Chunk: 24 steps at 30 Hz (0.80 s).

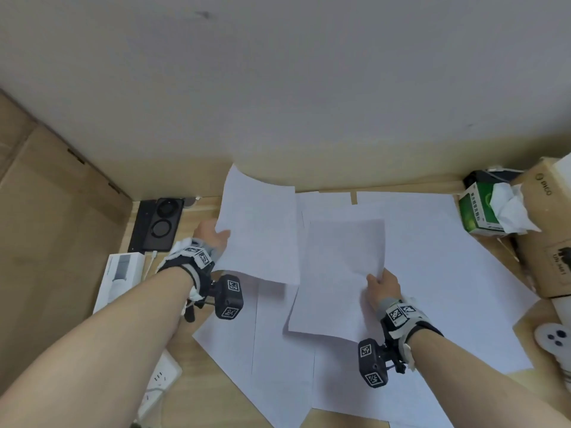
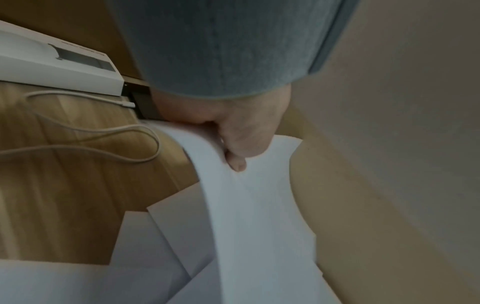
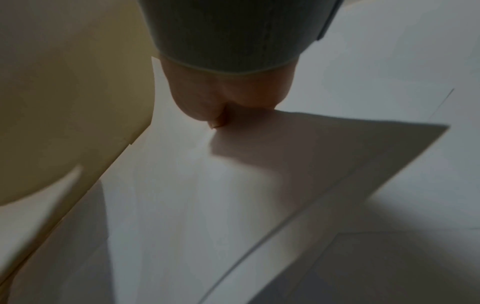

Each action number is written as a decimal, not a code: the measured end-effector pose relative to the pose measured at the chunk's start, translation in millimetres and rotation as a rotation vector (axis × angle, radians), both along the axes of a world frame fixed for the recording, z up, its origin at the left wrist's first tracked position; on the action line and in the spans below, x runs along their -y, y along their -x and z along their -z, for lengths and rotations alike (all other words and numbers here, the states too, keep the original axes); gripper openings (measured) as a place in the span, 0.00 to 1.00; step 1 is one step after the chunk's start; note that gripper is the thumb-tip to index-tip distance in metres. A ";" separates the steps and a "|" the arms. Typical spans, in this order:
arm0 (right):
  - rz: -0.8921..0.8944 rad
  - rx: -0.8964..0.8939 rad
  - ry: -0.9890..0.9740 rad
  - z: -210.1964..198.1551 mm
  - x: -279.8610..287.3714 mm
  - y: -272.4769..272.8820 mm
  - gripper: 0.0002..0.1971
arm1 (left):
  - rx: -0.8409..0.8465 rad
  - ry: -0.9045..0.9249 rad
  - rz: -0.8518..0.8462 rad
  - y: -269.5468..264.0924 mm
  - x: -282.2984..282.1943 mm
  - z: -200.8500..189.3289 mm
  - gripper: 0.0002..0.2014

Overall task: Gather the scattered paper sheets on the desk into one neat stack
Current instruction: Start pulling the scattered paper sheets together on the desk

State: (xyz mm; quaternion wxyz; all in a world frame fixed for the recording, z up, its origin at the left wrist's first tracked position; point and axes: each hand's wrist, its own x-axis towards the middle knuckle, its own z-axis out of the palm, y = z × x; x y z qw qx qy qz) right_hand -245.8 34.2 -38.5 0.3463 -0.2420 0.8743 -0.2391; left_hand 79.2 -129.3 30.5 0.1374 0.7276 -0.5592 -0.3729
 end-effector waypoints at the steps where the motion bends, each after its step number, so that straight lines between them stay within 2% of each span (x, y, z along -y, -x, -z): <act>1: -0.006 0.008 -0.009 -0.9 -0.5 0.5 0.12 | -0.092 0.019 -0.011 2.6 -5.4 -4.3 0.06; 3: -0.004 0.025 -0.011 -3.4 -1.3 0.4 0.12 | -0.243 0.010 0.001 9.8 -17.9 -6.8 0.05; 5: -0.005 0.046 -0.002 -4.2 -3.1 -2.2 0.12 | -0.296 -0.038 0.039 19.3 -30.0 0.8 0.08; 9: -0.012 0.129 0.047 -3.5 -8.9 -9.9 0.12 | -0.295 -0.154 0.098 42.0 -58.2 25.7 0.12; 14: 0.035 0.344 0.086 0.0 -19.0 -18.3 0.10 | -0.238 -0.298 0.180 70.7 -96.9 53.0 0.10; 15: 0.044 0.373 0.089 1.3 -21.1 -19.2 0.10 | -0.249 -0.312 0.182 75.5 -102.2 56.6 0.14; 17: 0.044 0.404 0.092 5.4 -25.1 -20.4 0.09 | -0.290 -0.344 0.146 77.6 -107.9 63.2 0.25; 20: 0.033 0.438 0.099 10.5 -30.0 -19.7 0.11 | -0.412 -0.445 0.068 72.6 -110.1 74.3 0.33; 22: 0.003 0.469 0.105 7.9 -33.1 -19.3 0.08 | -0.517 -0.552 -0.067 66.2 -108.5 82.7 0.40; 23: -0.011 0.484 0.101 5.4 -33.4 -19.3 0.08 | -0.573 -0.604 -0.148 63.5 -107.6 83.9 0.42; 24: -0.017 0.500 0.105 4.3 -32.9 -19.3 0.08 | -0.613 -0.633 -0.215 59.9 -106.2 83.7 0.39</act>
